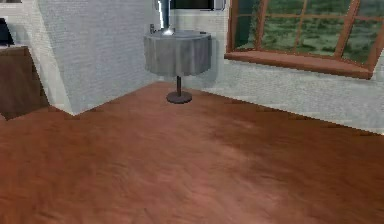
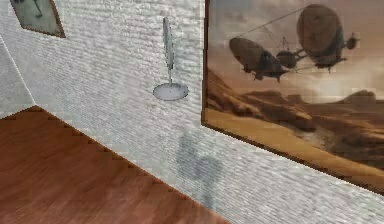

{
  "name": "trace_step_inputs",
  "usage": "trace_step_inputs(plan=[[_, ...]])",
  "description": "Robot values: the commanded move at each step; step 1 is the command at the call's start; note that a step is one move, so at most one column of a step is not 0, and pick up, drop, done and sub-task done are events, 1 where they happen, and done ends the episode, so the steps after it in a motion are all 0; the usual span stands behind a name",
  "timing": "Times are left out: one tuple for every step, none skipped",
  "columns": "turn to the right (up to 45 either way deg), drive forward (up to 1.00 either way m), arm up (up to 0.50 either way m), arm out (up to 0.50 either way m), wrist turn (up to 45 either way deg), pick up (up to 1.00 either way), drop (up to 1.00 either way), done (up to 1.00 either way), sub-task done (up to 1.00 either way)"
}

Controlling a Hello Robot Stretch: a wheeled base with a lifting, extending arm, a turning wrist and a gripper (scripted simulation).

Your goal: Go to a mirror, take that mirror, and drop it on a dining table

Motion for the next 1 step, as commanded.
trace_step_inputs(plan=[[-3.0, 0.0, 0.0, 0.0, 0.0, 0.0, 0.0, 0.0, 0.0]])
